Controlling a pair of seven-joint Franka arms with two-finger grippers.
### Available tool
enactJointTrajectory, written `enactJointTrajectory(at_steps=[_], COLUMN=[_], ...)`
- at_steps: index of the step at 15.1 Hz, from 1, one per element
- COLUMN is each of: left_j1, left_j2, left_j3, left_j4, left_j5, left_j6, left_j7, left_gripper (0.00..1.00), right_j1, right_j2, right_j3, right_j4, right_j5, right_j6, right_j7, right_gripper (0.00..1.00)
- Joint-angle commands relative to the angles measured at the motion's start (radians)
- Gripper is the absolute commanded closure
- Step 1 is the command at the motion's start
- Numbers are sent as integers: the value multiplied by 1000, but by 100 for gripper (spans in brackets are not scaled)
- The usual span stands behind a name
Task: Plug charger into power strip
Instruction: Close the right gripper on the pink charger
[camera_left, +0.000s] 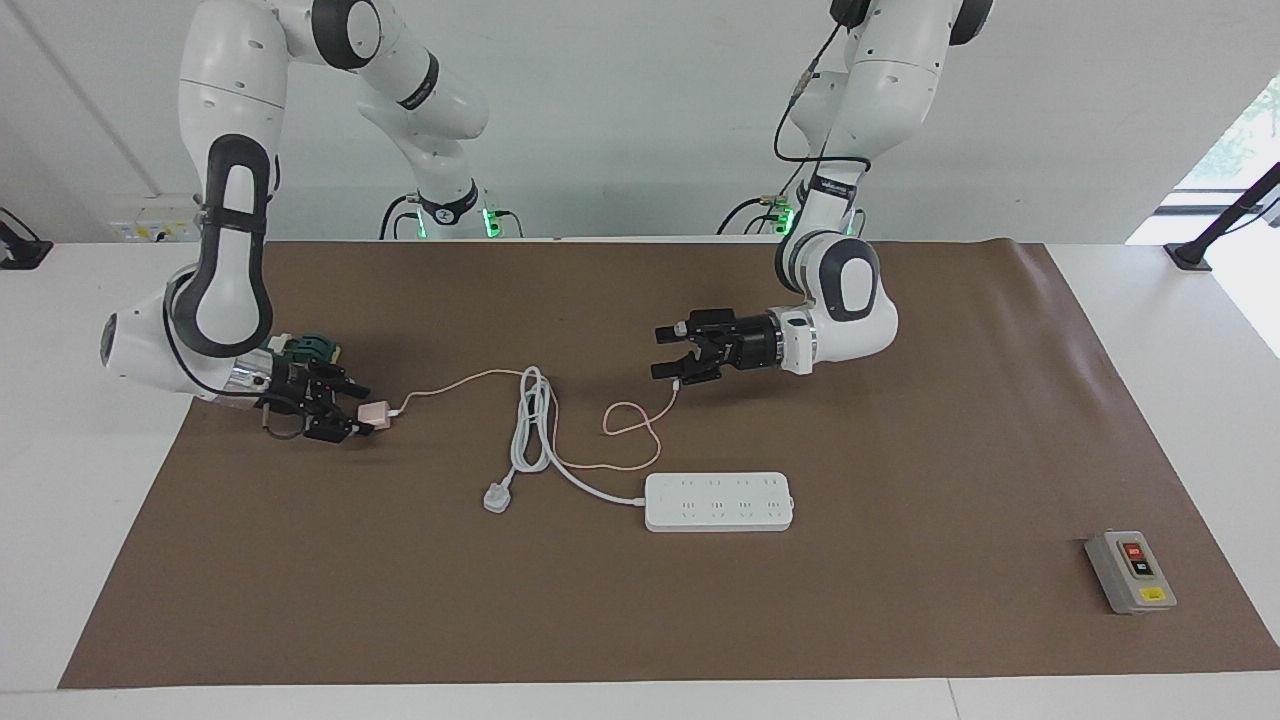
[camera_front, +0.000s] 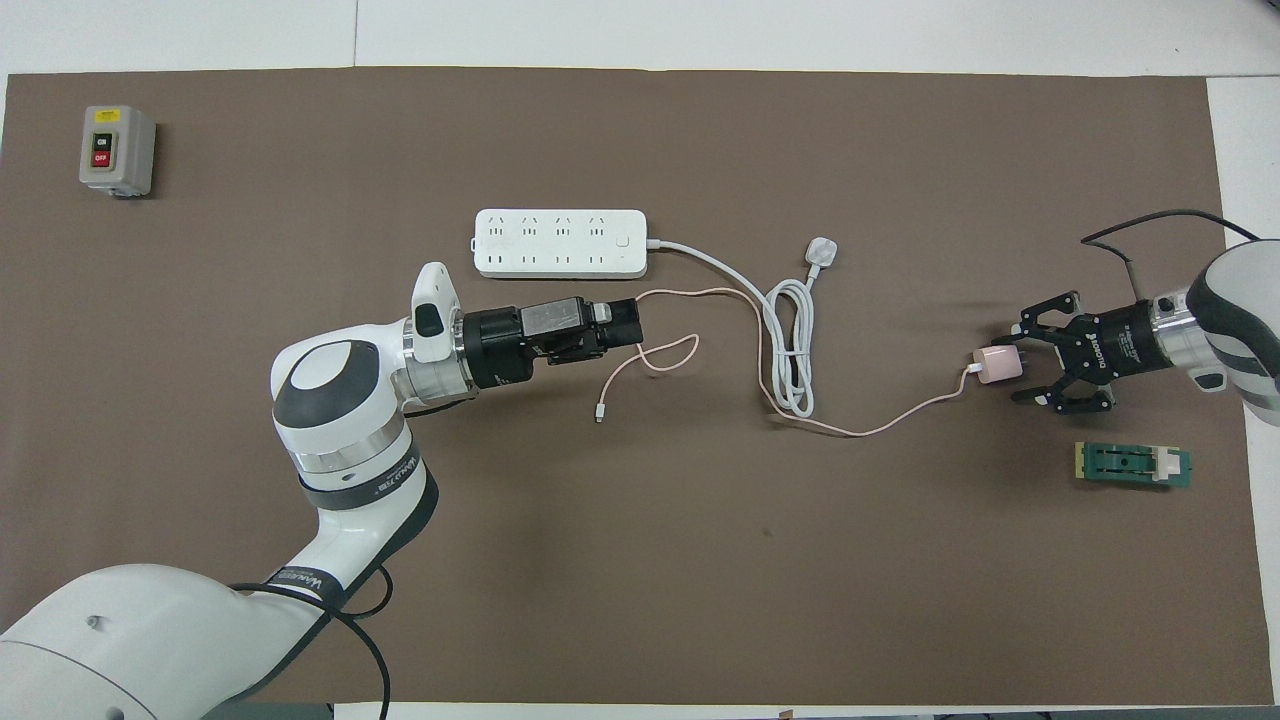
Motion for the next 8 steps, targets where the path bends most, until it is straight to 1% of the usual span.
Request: enactJointTrajectory(at_steps=[1, 3, 6, 8], left_j1=[-42, -40, -31, -30], left_j2=[-2, -2, -3, -5], left_j3=[11, 12, 14, 15], left_j4=[-7, -8, -16, -17], left_j5=[-49, -45, -34, -29], left_j6=[57, 60, 45, 45], left_j7=[20, 20, 20, 18], left_gripper=[0, 0, 0, 0], right_j1=[12, 18, 58, 84], right_j2=[8, 10, 4, -4], right_j3=[4, 9, 12, 12], right_j4=[21, 47, 119, 154], right_j5=[29, 28, 25, 26], right_j6=[5, -20, -104, -136], right_j7=[-23, 3, 130, 169], right_gripper=[100, 100, 100, 100])
